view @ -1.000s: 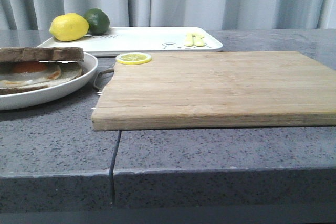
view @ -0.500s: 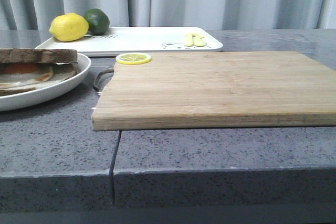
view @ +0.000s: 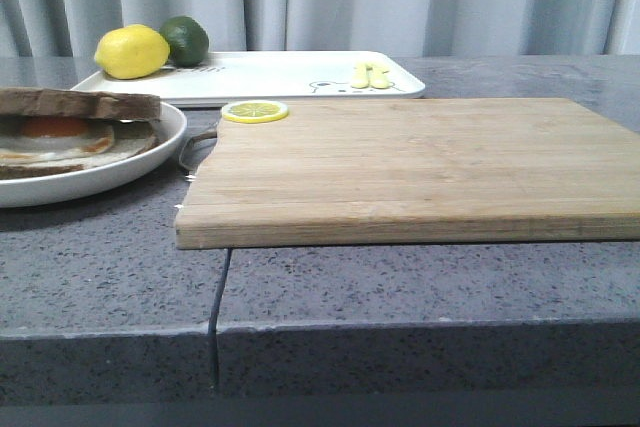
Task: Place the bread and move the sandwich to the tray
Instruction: 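Move the left gripper to the plate rim and grasp it, then lift the sandwich plate with the left gripper toward the white tray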
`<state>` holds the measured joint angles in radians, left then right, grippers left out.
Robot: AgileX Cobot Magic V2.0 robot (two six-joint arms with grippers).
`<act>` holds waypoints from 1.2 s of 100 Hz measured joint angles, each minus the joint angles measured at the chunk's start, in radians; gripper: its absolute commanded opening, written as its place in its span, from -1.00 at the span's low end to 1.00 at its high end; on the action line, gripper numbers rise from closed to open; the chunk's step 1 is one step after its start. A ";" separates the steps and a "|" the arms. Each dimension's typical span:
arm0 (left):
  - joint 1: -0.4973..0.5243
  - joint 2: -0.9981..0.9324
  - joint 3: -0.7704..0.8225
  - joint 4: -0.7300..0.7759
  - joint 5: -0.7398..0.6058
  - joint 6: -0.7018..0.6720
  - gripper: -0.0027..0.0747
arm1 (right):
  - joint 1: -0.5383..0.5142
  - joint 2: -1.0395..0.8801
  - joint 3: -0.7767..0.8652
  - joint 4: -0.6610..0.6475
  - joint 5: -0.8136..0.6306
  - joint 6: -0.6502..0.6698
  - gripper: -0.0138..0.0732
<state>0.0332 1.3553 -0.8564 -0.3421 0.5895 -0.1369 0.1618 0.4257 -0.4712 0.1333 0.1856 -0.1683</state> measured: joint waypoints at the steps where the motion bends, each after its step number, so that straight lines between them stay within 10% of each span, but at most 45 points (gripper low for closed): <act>1: 0.000 -0.002 0.000 -0.007 0.000 0.000 -0.98 | 0.000 0.000 0.000 0.000 0.000 0.000 0.40; 66: 0.000 -0.105 -0.138 -0.179 0.046 0.015 -0.98 | 0.000 0.000 0.000 0.000 0.006 0.000 0.40; 120: -0.080 0.246 -0.482 -0.195 0.051 0.017 -0.98 | 0.000 0.000 0.000 0.000 0.010 0.000 0.40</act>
<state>-0.0472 1.6014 -1.3387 -0.5367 0.6401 -0.1197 0.1618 0.4257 -0.4712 0.1333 0.1954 -0.1683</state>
